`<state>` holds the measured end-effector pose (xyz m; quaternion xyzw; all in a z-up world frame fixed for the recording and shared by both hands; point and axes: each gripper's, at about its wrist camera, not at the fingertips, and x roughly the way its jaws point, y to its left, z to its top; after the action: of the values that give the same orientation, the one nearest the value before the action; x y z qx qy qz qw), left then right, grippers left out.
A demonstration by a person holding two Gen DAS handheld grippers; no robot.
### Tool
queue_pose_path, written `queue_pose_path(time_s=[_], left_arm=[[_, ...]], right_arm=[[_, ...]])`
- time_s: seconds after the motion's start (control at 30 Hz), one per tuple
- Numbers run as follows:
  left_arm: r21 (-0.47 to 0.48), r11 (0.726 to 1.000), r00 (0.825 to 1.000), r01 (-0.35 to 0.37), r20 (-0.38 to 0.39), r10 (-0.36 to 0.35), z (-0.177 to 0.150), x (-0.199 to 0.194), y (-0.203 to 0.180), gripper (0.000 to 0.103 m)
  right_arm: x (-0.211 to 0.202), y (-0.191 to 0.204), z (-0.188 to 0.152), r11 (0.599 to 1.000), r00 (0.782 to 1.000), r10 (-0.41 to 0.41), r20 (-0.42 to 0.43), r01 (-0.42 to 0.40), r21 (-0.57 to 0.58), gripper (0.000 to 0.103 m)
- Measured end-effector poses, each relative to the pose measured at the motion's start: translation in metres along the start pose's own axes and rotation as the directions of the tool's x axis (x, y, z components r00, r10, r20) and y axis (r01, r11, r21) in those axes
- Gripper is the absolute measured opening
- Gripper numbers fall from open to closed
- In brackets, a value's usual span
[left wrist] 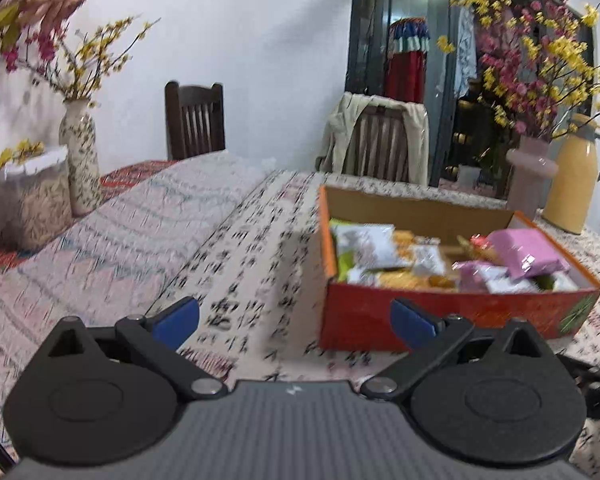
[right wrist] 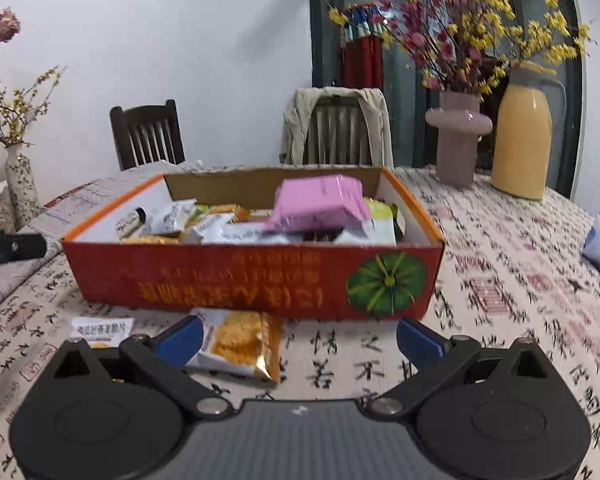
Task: Organize snacks
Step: 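Move the right gripper to a gold-foil cracker packet and grasp it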
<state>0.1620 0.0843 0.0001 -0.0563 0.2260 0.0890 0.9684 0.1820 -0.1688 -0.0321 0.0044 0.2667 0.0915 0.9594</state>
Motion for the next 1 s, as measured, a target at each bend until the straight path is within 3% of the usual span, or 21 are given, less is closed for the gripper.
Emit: queue_pose_path(time_s=[0.2, 0.5, 0.83, 1.0], left_arm=[[-0.036, 0.999, 1.000, -0.006, -0.026, 0.005, -0.016, 0.015, 0.014, 0.103], [-0.063, 0.998, 0.999, 0.032, -0.003, -0.032, -0.016, 0.012, 0.019, 0.103], [-0.089, 0.995, 0.998, 0.053, -0.020, -0.055, -0.016, 0.015, 0.023, 0.103], [-0.109, 0.992, 0.998, 0.063, -0.022, -0.066, -0.017, 0.015, 0.026, 0.103]], right_arm=[[0.005, -0.004, -0.007, 1.000, 1.000, 0.001, -0.003, -0.001, 0.018, 0.103], [0.006, -0.001, -0.007, 1.000, 1.000, 0.005, 0.001, -0.005, 0.011, 0.103], [0.028, 0.029, 0.014, 0.998, 0.992, 0.066, -0.107, -0.068, -0.018, 0.103], [0.047, 0.046, 0.020, 0.997, 0.986, 0.047, -0.159, -0.056, -0.054, 0.103]])
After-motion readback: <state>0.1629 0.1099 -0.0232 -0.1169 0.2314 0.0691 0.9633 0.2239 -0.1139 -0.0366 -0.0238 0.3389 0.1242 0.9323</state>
